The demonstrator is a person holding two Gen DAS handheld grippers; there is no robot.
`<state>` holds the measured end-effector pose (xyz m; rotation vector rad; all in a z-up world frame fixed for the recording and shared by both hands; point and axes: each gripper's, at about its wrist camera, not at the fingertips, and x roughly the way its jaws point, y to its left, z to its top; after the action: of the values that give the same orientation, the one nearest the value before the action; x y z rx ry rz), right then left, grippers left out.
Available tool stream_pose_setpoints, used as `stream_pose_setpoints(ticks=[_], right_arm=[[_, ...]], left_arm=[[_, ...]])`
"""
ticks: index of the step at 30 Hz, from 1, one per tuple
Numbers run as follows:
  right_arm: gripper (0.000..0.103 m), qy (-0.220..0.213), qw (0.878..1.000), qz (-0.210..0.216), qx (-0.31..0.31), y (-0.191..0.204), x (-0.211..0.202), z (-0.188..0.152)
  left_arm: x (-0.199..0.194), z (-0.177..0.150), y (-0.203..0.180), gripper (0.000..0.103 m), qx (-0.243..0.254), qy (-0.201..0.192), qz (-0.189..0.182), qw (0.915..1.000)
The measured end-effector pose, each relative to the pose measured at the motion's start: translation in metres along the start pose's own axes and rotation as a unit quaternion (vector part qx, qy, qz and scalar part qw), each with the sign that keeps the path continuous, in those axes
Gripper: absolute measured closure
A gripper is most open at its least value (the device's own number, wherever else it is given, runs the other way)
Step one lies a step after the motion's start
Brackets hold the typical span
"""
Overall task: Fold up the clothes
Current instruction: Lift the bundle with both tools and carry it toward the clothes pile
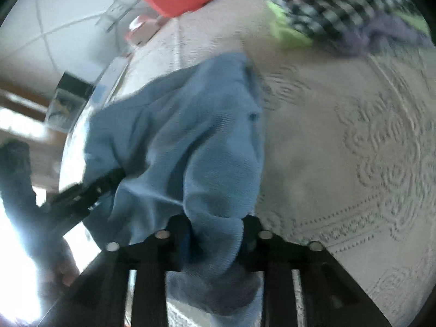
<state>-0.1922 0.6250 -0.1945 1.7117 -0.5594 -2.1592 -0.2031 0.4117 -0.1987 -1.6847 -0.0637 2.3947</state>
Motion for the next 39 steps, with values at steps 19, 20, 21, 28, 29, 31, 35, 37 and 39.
stream_pose_setpoints(ticks=[19, 20, 21, 28, 29, 31, 35, 37, 39], right_arm=[[0.070, 0.048, 0.995, 0.054, -0.073, 0.087, 0.041, -0.009], [0.061, 0.054, 0.994, 0.046, -0.084, 0.095, 0.046, -0.011], [0.054, 0.048, 0.994, 0.031, -0.095, 0.096, 0.045, -0.013], [0.035, 0.039, 0.995, -0.011, -0.090, 0.094, 0.042, -0.012], [0.056, 0.046, 0.995, 0.002, -0.091, 0.102, 0.050, -0.011], [0.069, 0.046, 0.994, 0.000, -0.100, 0.105, 0.055, -0.020], [0.065, 0.056, 0.995, 0.023, -0.077, 0.085, 0.057, -0.022], [0.065, 0.059, 0.995, 0.032, -0.076, 0.079, 0.056, -0.021], [0.063, 0.056, 0.995, 0.030, -0.083, 0.082, 0.057, -0.022]], left_arm=[[-0.043, -0.020, 0.090, 0.076, -0.047, -0.012, 0.033, 0.9983], [-0.039, -0.026, 0.102, 0.066, -0.060, -0.008, 0.032, 0.9976], [-0.035, -0.032, 0.113, 0.054, -0.072, -0.006, 0.031, 0.9969], [-0.021, -0.042, 0.120, 0.048, -0.086, -0.032, 0.030, 0.9953], [-0.024, -0.044, 0.119, 0.073, -0.092, -0.028, 0.015, 0.9953], [-0.026, -0.046, 0.117, 0.076, -0.088, -0.028, 0.007, 0.9957], [-0.023, -0.046, 0.121, 0.075, -0.091, -0.033, -0.008, 0.9953], [-0.022, -0.046, 0.122, 0.075, -0.098, -0.035, -0.020, 0.9944], [-0.023, -0.049, 0.118, 0.075, -0.085, -0.045, -0.006, 0.9953]])
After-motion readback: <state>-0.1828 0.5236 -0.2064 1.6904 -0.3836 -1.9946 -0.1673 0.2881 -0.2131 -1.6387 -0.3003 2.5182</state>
